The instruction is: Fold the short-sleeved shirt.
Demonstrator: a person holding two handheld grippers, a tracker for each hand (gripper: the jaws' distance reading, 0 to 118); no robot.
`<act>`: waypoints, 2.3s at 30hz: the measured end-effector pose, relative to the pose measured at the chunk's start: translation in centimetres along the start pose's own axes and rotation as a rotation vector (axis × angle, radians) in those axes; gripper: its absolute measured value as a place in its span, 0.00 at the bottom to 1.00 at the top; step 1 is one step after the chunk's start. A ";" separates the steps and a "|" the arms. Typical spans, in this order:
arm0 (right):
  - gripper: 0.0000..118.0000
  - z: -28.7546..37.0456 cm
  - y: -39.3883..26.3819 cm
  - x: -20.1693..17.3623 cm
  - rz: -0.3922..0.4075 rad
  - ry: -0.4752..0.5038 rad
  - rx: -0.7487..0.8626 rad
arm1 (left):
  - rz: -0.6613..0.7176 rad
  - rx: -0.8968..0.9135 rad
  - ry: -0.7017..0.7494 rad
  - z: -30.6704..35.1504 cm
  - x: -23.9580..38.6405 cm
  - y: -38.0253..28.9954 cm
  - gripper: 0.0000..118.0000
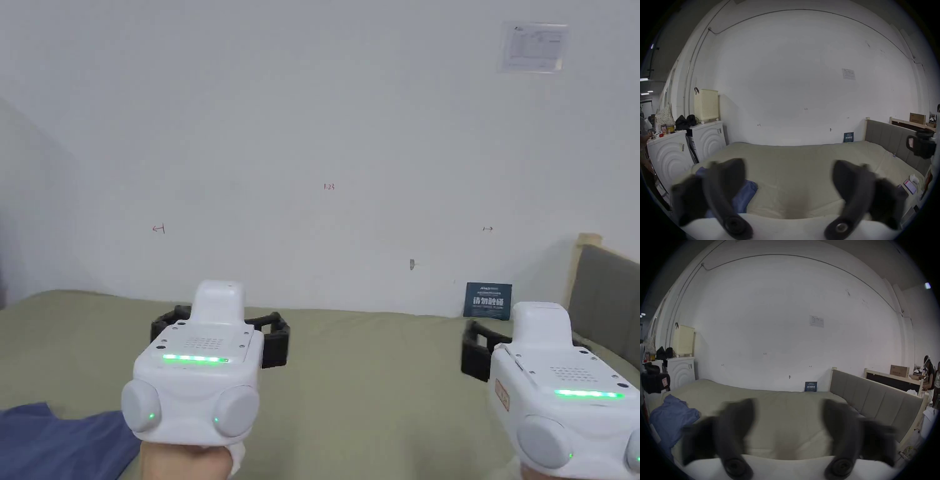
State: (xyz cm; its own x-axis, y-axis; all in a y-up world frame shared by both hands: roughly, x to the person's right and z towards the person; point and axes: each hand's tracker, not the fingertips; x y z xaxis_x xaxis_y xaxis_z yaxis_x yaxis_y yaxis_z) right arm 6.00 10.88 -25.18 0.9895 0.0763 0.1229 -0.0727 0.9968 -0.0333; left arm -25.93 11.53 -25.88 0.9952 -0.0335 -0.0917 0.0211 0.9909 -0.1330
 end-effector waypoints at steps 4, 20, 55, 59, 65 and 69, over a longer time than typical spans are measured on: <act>0.00 -0.4 -1.3 0.4 -0.028 0.003 -0.043 | 0.003 0.020 0.051 -0.2 -0.1 -0.6 0.00; 0.00 -1.1 -1.3 -0.5 0.218 -0.010 -0.077 | -0.241 -0.033 0.042 -1.0 0.5 -1.3 0.00; 0.00 -0.2 1.3 0.1 -0.044 -0.001 -0.106 | 0.031 -0.071 0.100 0.7 -2.0 -0.5 0.00; 0.00 0.3 2.2 -3.2 -0.016 0.062 -0.066 | 0.043 -0.063 0.175 2.3 -4.9 -0.4 0.00; 0.00 1.2 3.2 -12.2 0.000 0.304 -0.035 | 0.005 0.001 0.298 6.9 -10.3 -0.6 0.00; 0.00 2.7 2.6 -19.3 0.004 0.476 -0.031 | 0.037 -0.004 0.443 10.3 -14.8 -1.1 0.00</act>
State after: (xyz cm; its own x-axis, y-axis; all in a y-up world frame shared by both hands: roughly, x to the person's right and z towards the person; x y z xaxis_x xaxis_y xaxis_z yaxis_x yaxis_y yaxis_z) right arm -13.58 12.08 -25.00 0.9372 0.0537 -0.3448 -0.0804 0.9947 -0.0637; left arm -39.72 12.25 -14.16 0.8585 -0.0514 -0.5102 -0.0152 0.9920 -0.1256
